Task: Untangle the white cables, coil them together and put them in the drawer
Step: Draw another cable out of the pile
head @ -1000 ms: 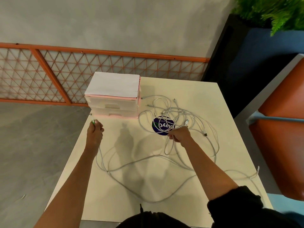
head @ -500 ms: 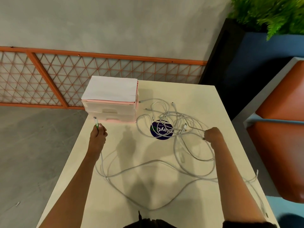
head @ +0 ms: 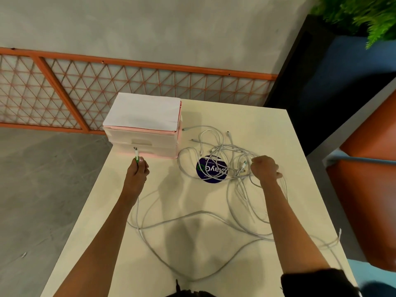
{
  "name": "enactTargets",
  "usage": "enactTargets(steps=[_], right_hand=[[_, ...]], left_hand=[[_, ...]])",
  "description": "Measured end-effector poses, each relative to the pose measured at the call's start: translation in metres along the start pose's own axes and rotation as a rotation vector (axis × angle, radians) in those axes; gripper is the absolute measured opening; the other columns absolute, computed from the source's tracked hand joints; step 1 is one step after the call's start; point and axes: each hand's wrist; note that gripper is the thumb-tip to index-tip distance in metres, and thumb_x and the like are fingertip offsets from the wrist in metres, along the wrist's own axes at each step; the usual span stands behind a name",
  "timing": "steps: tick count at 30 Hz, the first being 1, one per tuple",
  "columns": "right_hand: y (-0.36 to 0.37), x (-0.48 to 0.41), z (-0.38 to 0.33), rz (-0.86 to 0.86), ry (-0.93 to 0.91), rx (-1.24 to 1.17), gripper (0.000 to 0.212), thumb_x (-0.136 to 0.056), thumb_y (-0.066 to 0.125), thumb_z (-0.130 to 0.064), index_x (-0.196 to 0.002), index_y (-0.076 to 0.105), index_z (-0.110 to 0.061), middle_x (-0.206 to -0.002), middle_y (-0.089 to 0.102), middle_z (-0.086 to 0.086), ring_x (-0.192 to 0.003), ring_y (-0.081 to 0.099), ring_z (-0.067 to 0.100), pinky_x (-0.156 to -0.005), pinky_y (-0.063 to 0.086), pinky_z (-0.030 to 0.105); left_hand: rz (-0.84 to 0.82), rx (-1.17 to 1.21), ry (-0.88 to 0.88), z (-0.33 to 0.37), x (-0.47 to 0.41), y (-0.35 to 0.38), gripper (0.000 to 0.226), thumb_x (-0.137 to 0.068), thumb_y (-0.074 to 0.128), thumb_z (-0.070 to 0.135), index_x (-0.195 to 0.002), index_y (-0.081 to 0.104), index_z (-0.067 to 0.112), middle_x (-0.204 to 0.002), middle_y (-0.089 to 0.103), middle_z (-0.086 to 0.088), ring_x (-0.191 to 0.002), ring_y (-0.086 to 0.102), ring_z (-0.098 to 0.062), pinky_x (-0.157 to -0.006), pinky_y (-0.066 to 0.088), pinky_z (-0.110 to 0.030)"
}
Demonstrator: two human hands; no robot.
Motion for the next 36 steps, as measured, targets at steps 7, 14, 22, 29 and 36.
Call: enactTargets(steps=[7,14,22,29,36], right_hand=[[0.049,-0.051,-0.039,-0.08,-0.148,0.046,0.03,-0.097,0.045,-0.021,-0.117,0.062,-0.007,-0.121,0.062,0.012,-0.119,0.051,0.031,-0.102,0.031,0.04],[0.082,-0.077,-0.055,-0.092,-0.375,-0.045,0.021,-0.094,0.046,-0.011,-0.099,0.064,-0.002,-0.106,0.064,0.016,-0.103,0.058,0.033,-0.083,0.046,0.036],[0.119,-0.093,-0.112,-0.234,-0.61,0.12,0.045,-0.093,0.049,-0.002,-0.136,0.047,-0.014,-0.137,0.049,0.011,-0.127,0.044,0.029,-0.106,0.035,0.043],[0.14,-0.097,-0.122,-0.106,-0.5,0.062,0.026,-0.087,0.047,-0.002,-0.095,0.066,-0.019,-0.1,0.067,0.002,-0.103,0.055,0.021,-0.072,0.013,0.032],[0.109,-0.106,-0.122,-0.246,-0.558,-0.317,0.034,-0.086,0.064,-0.011,-0.071,0.065,-0.042,-0.09,0.069,0.001,-0.09,0.064,0.024,-0.089,0.045,0.047]], left_hand=[[-0.017,-0.021,-0.013,0.001,-0.011,0.011,0.033,-0.106,0.028,0.025,-0.076,0.039,0.016,-0.068,0.031,-0.002,-0.05,0.028,-0.003,-0.046,0.025,-0.015],[-0.017,0.012,-0.018,0.002,-0.023,0.027,0.033,-0.106,0.029,0.022,-0.075,0.038,0.014,-0.067,0.031,-0.001,-0.051,0.028,-0.004,-0.046,0.023,-0.015],[0.014,0.051,-0.045,-0.006,-0.031,0.032,0.032,-0.105,0.029,0.019,-0.075,0.037,0.012,-0.068,0.031,-0.003,-0.048,0.03,-0.001,-0.048,0.028,-0.008],[0.012,0.066,-0.06,-0.002,-0.032,0.033,0.031,-0.105,0.029,0.017,-0.075,0.036,0.01,-0.068,0.032,-0.003,-0.048,0.03,-0.001,-0.048,0.03,-0.008],[-0.013,0.047,-0.032,0.002,-0.029,0.034,0.032,-0.105,0.03,0.018,-0.075,0.037,0.009,-0.065,0.036,-0.001,-0.05,0.035,-0.002,-0.051,0.031,-0.011]])
Point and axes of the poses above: each hand's wrist, its own x-axis away from the middle knuckle, its own y-axis out of the palm, z = x × y
